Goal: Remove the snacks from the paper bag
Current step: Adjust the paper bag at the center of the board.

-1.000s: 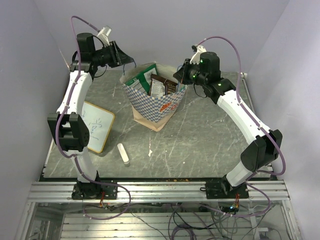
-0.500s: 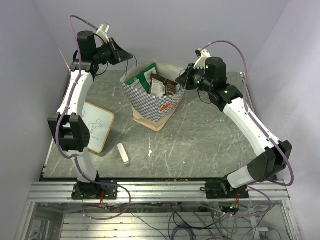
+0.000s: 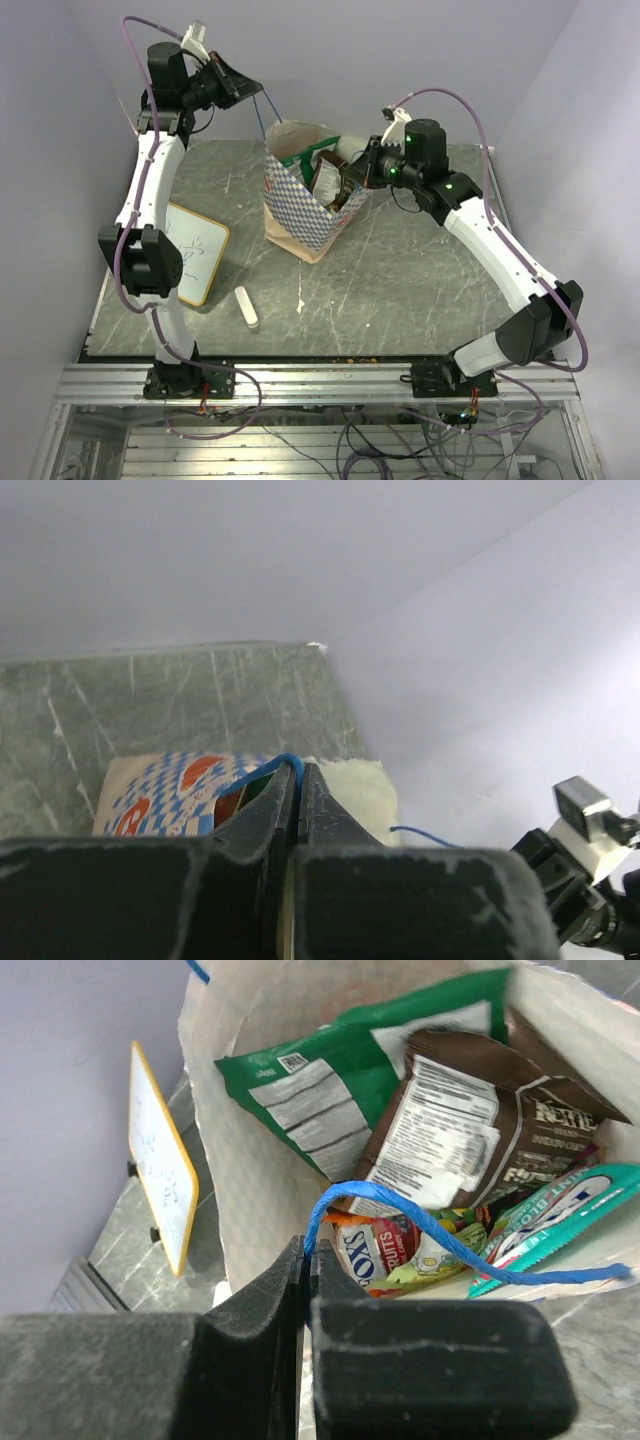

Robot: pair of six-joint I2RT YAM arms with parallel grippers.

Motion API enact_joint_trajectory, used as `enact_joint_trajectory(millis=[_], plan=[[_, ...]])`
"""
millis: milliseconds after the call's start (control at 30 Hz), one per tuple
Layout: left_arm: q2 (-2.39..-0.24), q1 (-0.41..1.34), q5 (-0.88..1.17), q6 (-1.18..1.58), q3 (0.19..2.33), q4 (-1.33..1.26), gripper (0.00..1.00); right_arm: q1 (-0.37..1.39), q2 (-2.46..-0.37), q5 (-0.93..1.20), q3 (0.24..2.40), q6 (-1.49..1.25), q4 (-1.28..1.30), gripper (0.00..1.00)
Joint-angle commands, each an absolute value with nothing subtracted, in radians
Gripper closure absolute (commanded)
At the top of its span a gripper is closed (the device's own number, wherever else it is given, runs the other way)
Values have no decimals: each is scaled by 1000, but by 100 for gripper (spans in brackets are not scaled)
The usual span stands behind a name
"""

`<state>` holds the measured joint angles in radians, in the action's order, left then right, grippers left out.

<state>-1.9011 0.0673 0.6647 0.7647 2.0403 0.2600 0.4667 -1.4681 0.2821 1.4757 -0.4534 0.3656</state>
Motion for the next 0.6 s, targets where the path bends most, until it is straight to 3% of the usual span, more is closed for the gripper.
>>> enact_joint_trajectory(millis=[0, 333, 567], plan=[[-1937, 49, 661, 823, 2217, 103, 93, 522, -1508, 318, 1538, -486, 323, 100], [-2062, 43, 755, 1019, 2313, -207, 93, 544, -1605, 331, 1605, -517, 301, 100], [-1978, 49, 805, 1240, 2081, -520, 93, 562, -1523, 382, 1476, -512, 337, 100]])
